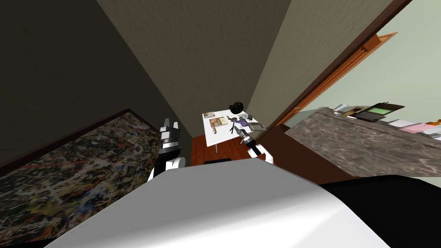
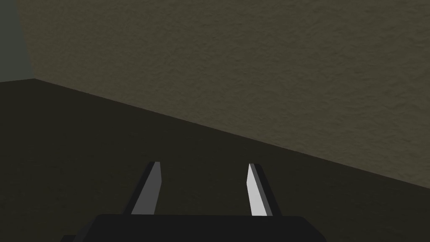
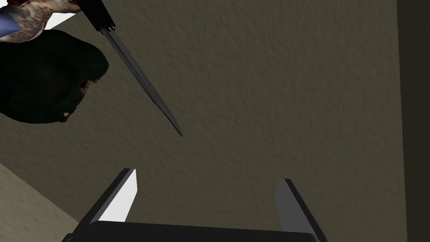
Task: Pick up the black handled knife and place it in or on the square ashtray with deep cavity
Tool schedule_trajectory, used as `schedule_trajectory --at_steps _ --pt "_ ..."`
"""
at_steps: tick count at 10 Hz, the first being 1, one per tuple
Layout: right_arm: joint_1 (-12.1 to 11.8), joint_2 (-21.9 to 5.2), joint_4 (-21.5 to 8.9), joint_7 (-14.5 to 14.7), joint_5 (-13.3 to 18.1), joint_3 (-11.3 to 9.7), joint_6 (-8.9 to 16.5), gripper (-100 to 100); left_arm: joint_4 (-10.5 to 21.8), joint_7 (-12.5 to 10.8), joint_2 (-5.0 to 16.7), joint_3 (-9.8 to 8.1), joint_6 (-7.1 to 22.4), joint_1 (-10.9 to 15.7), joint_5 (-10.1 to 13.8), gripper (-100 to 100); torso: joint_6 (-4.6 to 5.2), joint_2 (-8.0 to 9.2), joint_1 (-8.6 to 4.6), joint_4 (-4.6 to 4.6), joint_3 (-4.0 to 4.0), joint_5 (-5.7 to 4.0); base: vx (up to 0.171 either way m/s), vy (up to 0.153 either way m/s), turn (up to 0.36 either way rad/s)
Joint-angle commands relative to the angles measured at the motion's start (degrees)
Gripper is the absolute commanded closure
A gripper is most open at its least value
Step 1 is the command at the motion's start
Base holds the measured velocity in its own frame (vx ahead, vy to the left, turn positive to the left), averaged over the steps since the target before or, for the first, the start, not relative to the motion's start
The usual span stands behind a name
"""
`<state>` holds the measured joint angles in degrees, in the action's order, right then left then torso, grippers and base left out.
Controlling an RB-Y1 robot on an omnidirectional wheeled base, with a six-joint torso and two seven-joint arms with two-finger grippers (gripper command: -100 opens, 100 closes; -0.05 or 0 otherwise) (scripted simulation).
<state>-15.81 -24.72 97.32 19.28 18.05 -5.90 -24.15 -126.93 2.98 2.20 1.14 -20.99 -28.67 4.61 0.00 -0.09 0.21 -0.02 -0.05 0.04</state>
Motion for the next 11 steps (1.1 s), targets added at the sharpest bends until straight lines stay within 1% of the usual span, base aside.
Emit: schedule_trajectory --at_steps 1,2,3,7,10,11 --pt "0.98 -1.48 -2.79 1.16 1.62 0.34 1.39 -100 0.0 0.0 0.0 0.0 0.0 0.0 0.0 0 0.0 0.0 0.0 0.0 0.0 0.0 0.021 0.068 0.112" --pt "1.56 -2.3 -4.56 1.83 2.58 0.63 2.07 -100 0.0 0.0 0.0 0.0 0.0 0.0 0.0 0 -0.01 -0.02 0.04 0.0 -0.01 0.01 0.026 0.077 0.116" --pt "1.56 -2.3 -4.56 1.83 2.58 0.63 2.07 -100 0.0 0.0 0.0 0.0 0.0 0.0 0.0 0 0.0 -0.03 0.08 0.0 -0.02 0.02 0.012 0.052 0.031" --pt "3.71 -5.48 -11.14 4.18 6.15 2.04 4.76 -100 0.0 0.0 0.0 0.0 0.0 0.0 0.0 0 0.0 -0.01 0.1 0.0 0.0 0.02 0.017 0.074 0.103" --pt "5.07 -7.59 -15.24 5.59 8.45 3.03 6.51 -100 0.0 0.0 0.0 0.0 0.0 0.0 0.0 0 0.01 0.01 0.12 0.0 0.0 0.03 0.021 0.084 0.096" --pt "5.8 -8.79 -17.43 6.35 9.7 3.54 7.45 -100 0.0 0.0 0.0 0.0 0.0 0.0 0.0 0 0.01 0.02 0.11 0.01 0.01 0.03 0.028 0.091 0.125"
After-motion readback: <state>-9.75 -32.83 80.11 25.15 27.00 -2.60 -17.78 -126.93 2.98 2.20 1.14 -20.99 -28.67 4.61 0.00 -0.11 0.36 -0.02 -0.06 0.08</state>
